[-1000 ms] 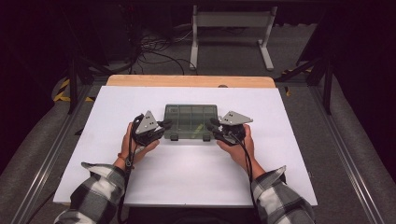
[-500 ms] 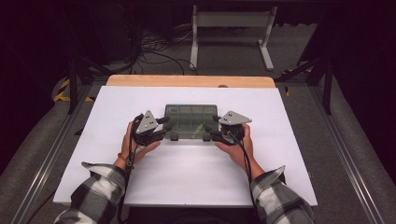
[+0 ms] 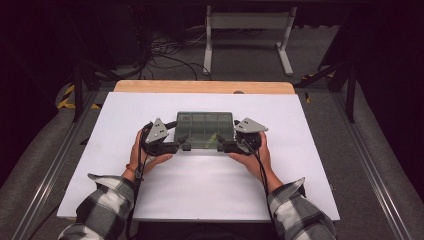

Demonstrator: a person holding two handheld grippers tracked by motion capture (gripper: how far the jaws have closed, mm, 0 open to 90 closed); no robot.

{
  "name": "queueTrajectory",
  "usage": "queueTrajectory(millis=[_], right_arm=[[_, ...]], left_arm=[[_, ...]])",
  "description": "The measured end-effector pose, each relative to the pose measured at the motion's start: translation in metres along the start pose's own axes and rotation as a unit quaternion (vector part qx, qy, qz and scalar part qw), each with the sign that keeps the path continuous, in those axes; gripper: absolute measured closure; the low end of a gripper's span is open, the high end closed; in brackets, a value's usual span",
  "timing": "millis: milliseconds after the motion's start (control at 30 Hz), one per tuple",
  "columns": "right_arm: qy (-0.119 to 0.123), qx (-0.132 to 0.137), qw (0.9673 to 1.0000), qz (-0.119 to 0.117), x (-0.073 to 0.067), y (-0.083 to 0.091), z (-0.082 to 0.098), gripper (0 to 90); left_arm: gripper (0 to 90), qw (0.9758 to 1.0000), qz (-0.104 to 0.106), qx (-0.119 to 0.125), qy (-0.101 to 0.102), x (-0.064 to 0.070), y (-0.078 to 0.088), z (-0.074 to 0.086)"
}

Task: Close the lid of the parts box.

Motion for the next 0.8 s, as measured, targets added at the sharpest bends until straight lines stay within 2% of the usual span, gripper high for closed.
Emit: queueTrajectory(millis=[100,267,367,600,800], right_arm=[[0.0,0.0,1.0,0.0,0.0002,-0.0009,0.0001,13.8],[-0.004,0.005,1.0,0.004,0.0013,-0.0015,-0.0003,9.0],[-0.005,0.005,1.0,0.004,0.0021,-0.0026,0.0003,5.1],[-0.001,0.005,1.0,0.007,0.0018,-0.0019,-0.0004,4.9],[0.004,0.012,0.9999,0.009,0.0015,0.0007,-0.0036,5.8]], left_arm=[[29.3,1.0,-0.001,0.0,0.0,-0.0006,-0.0007,0.0003],[11.3,0.9999,-0.008,0.003,0.009,-0.0008,-0.0028,0.0007],[6.1,0.9999,-0.004,0.002,0.013,-0.0006,-0.0041,0.0017],[3.7,0.9999,0.011,0.008,0.011,0.0024,-0.0027,-0.0002],[3.9,0.9997,0.012,0.018,0.007,0.0023,0.001,-0.0033]])
Point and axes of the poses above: each handheld gripper's, and its own axes: y roughly backward along the jaws, z roughly out of its underside, x roughly to its right, the point moved 7 cm from there along -y, roughly forward along the jaws, and after that the axes turned 6 degrees about x, right-handed, at the moved point
